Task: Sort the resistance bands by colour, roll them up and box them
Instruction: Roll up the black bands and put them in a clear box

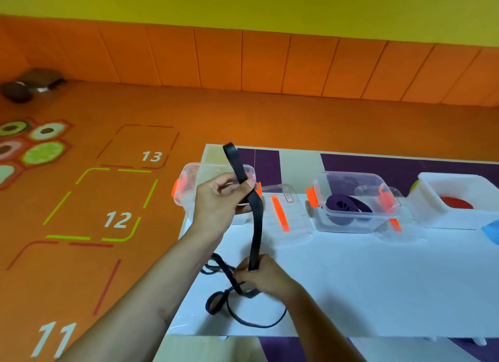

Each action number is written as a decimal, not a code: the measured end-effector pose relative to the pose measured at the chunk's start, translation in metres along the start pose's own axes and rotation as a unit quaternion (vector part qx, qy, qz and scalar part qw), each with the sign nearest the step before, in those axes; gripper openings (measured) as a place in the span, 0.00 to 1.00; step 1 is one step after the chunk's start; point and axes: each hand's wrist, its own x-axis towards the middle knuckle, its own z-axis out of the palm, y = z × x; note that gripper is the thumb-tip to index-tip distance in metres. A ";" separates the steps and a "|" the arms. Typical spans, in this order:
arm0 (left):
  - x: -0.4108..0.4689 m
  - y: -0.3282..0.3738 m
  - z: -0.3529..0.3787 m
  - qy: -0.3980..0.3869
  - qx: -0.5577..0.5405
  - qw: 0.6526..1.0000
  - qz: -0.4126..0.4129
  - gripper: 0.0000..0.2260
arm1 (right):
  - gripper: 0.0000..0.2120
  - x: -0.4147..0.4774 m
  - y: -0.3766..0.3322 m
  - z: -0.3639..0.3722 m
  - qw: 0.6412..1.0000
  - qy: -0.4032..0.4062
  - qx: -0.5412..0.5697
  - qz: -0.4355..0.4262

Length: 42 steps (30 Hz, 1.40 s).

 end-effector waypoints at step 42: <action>-0.027 -0.082 -0.032 0.027 0.113 0.992 -0.056 0.01 | 0.15 -0.033 0.039 -0.081 0.925 0.351 -0.142 0.031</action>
